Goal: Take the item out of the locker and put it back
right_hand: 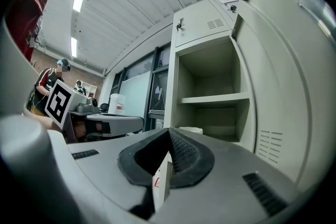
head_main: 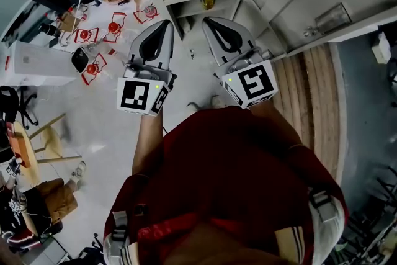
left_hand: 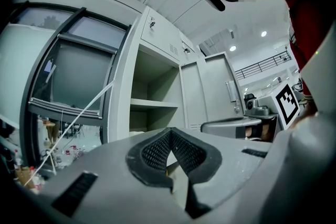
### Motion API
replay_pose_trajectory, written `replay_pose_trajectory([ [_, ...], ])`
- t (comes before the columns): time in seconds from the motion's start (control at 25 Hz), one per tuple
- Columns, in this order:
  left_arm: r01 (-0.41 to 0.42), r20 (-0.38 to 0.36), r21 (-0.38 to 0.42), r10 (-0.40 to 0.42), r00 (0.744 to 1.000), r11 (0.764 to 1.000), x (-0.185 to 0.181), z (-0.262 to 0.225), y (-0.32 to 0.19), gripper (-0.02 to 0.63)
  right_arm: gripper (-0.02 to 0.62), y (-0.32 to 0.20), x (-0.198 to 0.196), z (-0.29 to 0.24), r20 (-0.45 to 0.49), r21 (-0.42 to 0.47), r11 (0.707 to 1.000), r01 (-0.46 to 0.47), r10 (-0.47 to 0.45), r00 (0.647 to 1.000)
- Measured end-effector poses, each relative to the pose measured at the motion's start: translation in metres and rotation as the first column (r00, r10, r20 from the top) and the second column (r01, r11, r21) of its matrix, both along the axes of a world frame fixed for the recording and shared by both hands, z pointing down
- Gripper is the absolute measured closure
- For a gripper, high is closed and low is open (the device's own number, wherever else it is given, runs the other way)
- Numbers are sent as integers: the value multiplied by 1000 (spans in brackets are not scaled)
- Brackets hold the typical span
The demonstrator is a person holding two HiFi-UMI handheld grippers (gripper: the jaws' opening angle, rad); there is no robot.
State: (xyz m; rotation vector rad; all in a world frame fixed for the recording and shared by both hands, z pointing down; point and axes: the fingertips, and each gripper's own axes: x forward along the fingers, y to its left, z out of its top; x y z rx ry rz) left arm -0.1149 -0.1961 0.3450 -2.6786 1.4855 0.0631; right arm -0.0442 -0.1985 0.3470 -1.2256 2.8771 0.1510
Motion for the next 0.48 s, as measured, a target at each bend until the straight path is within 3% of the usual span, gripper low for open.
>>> replay_pose_trajectory([
  [0.48, 4, 2, 0, -4, 1000, 1000, -2, 2, 0, 600, 598, 1, -2, 1, 2, -1, 1000, 8, -8, 1000],
])
